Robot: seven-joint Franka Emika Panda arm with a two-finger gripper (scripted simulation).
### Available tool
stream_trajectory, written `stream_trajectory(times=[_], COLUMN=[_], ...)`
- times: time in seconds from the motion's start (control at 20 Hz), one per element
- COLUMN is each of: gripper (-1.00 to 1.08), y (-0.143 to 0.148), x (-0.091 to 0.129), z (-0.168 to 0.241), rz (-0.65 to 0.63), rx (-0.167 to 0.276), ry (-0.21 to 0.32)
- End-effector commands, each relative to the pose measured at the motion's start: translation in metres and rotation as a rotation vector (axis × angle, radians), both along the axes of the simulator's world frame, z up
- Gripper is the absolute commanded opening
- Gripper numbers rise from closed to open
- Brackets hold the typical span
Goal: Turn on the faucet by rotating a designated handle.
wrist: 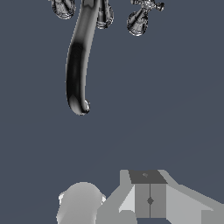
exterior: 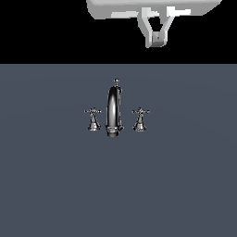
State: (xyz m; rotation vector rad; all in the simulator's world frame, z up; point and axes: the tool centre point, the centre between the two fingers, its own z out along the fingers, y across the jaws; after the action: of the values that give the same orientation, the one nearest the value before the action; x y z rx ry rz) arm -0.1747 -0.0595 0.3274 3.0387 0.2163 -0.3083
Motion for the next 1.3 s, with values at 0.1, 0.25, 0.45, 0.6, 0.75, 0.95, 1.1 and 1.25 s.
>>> stream_trajectory(times=[0.1,0.25,0.45,0.6,0.75,0.95,1.1,1.25], gripper=[-0.74,-0.59,-0.16,-0.31,-0.40,-0.80,0.49,-0.72], y=[0.003,-0.002,0.005,-0.018,-0.086,-0.050,-0.018,-0.103], x=[0.062,0.068,0.128,0.140,0.158,0.169,0.208,0.233], z=[-0.024,-0.078,-0.102,-0.129,-0.156,-0.207,-0.231,-0.231], rz=[0.076,0.054,0.015,-0.136,-0.396,-0.490,-0.563,-0.622], rx=[-0.008,0.049,0.071,0.090,0.076,0.120,0.125,0.025], ry=[-0.070,-0.042,-0.137,-0.164,-0.211,-0.211,-0.258,-0.363])
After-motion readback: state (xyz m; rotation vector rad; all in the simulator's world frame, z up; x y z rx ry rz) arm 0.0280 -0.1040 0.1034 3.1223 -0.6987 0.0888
